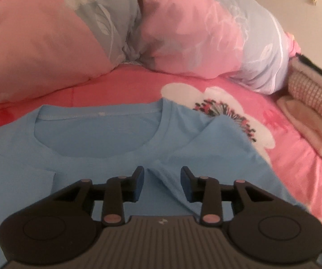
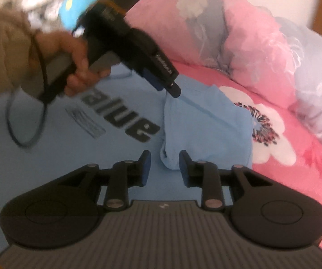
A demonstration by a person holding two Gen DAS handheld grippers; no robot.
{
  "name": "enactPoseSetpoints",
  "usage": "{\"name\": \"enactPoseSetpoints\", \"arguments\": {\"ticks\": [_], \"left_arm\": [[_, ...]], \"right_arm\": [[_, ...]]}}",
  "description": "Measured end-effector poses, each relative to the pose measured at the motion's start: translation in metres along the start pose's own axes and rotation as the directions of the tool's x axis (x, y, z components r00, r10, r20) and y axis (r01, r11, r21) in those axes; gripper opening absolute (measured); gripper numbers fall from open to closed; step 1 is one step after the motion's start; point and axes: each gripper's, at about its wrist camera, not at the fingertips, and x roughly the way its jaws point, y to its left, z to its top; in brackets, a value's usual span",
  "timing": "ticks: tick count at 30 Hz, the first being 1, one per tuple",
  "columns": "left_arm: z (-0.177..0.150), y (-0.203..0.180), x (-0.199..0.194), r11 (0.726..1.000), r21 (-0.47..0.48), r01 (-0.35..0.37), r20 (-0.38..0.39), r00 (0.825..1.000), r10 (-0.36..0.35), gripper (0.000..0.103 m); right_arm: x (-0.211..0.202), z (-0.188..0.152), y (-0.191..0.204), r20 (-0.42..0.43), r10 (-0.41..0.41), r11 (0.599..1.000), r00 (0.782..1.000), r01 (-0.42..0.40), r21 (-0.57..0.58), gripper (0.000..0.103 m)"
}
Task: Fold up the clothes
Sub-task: 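Open both grippers to release the folded side onto the shirt, then pinch the newly folded edge with the right gripper and tug it straight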
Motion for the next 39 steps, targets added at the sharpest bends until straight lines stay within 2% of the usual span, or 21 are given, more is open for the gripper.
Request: {"name": "enactPoseSetpoints", "arguments": {"ticks": [1, 4, 9, 12, 15, 17, 18, 21, 23, 25, 26, 27, 28, 30, 32, 35, 37, 39], "left_arm": [[-0.002, 0.001, 0.002, 1.000, -0.001, -0.003, -0.003, 1.000, 0.003, 0.035], [-0.005, 0.006, 0.006, 1.000, -0.006, -0.007, -0.007, 1.000, 0.007, 0.035], [-0.006, 0.011, 0.005, 1.000, -0.013, -0.002, -0.001, 1.000, 0.002, 0.034], [-0.005, 0.011, 0.001, 1.000, -0.016, -0.010, 0.007, 1.000, 0.010, 0.034], [-0.005, 0.013, -0.014, 0.999, -0.006, -0.037, 0.049, 0.998, 0.037, 0.034], [-0.004, 0.009, -0.027, 0.999, 0.017, -0.046, 0.097, 0.994, 0.044, 0.035], [-0.004, 0.005, -0.034, 0.998, 0.033, -0.046, 0.119, 0.992, 0.042, 0.035], [-0.006, -0.021, -0.045, 0.990, 0.139, 0.008, 0.141, 0.990, -0.027, 0.035], [-0.012, -0.045, -0.043, 0.972, 0.228, 0.055, 0.114, 0.990, -0.083, 0.037], [-0.021, -0.066, -0.032, 0.952, 0.292, 0.090, 0.050, 0.993, -0.109, 0.037], [-0.027, -0.072, -0.025, 0.945, 0.315, 0.085, 0.025, 0.995, -0.098, 0.037], [-0.032, -0.073, -0.019, 0.942, 0.332, 0.052, 0.012, 0.998, -0.060, 0.037], [-0.037, -0.074, -0.012, 0.936, 0.350, 0.019, 0.000, 1.000, -0.020, 0.037], [-0.042, -0.063, -0.010, 0.943, 0.331, -0.007, 0.018, 1.000, 0.002, 0.037], [-0.042, -0.054, -0.014, 0.949, 0.315, -0.004, 0.023, 1.000, -0.004, 0.038], [-0.043, -0.046, -0.017, 0.952, 0.306, 0.000, 0.031, 0.999, -0.010, 0.041], [-0.045, -0.044, -0.018, 0.955, 0.296, 0.005, 0.035, 0.999, -0.016, 0.041], [-0.046, -0.043, -0.017, 0.956, 0.294, 0.005, 0.040, 0.999, -0.018, 0.041]], "right_arm": [[0.004, -0.001, 0.003, -0.011, -0.026, 0.999, 1.000, 0.026, -0.027, 0.025], [0.016, -0.002, 0.010, -0.040, -0.104, 0.989, 0.994, 0.099, -0.110, 0.003], [-0.006, 0.008, 0.015, 0.034, -0.059, 0.983, 0.998, 0.064, -0.172, 0.003], [0.005, 0.002, 0.020, -0.040, -0.026, 0.971, 0.999, 0.016, -0.237, 0.004], [0.005, -0.007, 0.027, -0.062, -0.040, 0.950, 0.997, 0.019, -0.313, 0.010], [-0.006, -0.007, 0.018, -0.046, -0.012, 0.963, 0.999, -0.001, -0.271, 0.017], [-0.011, -0.007, 0.010, -0.029, -0.003, 0.973, 1.000, -0.004, -0.232, 0.017], [-0.023, -0.002, -0.025, 0.023, -0.021, 0.998, 1.000, 0.022, -0.065, 0.017], [-0.022, 0.002, -0.049, 0.043, -0.038, 0.998, 0.998, 0.036, 0.051, 0.017], [-0.006, 0.002, -0.073, 0.030, -0.031, 0.984, 0.999, 0.025, 0.175, 0.017], [0.003, -0.002, -0.080, 0.011, -0.022, 0.976, 1.000, 0.019, 0.215, 0.016], [0.012, -0.007, -0.086, -0.008, -0.011, 0.967, 1.000, 0.013, 0.255, 0.016], [0.022, -0.013, -0.089, -0.040, -0.011, 0.965, 0.999, 0.021, 0.263, 0.014], [0.033, -0.025, -0.095, -0.089, -0.025, 0.966, 0.996, 0.047, 0.256, 0.013], [0.023, -0.029, -0.104, -0.103, -0.033, 0.951, 0.994, 0.063, 0.303, 0.013], [0.007, -0.025, -0.105, -0.111, -0.096, 0.950, 0.989, 0.125, 0.285, 0.014], [0.000, -0.017, -0.099, -0.080, -0.110, 0.957, 0.991, 0.127, 0.259, 0.014], [0.000, -0.010, -0.092, -0.032, -0.066, 0.962, 0.997, 0.072, 0.262, 0.014]]}}
